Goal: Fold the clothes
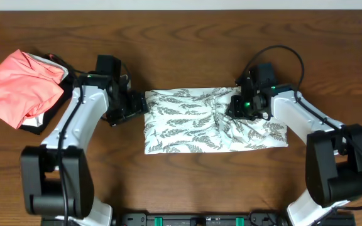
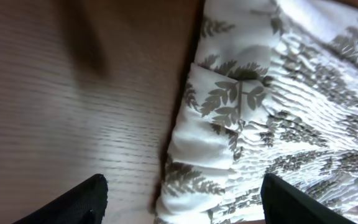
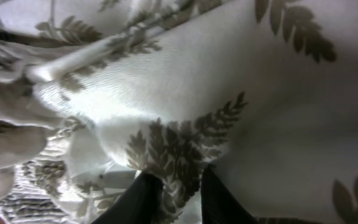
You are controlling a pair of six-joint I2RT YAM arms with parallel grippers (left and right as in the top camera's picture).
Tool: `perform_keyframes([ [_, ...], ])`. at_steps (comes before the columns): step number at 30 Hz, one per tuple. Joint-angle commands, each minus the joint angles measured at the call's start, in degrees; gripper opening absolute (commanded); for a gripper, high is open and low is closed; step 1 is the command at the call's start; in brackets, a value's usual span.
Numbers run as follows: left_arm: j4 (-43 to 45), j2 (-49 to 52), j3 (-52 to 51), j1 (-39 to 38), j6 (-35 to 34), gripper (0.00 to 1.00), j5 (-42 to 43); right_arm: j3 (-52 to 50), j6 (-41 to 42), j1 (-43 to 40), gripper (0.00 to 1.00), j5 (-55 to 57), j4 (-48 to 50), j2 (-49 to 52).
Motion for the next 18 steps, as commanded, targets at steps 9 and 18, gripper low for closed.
perform_keyframes([
  [9,2.54,5.53,0.81,0.02,4.0,0.8,8.61,-0.17,-0.76,0.42,0.24,0.0,0.22,0.7],
  [18,3.19,7.74,0.0,0.02,5.01,0.8,8.63,-0.17,-0.74,0.42,0.24,-0.02,0.17,0.7],
])
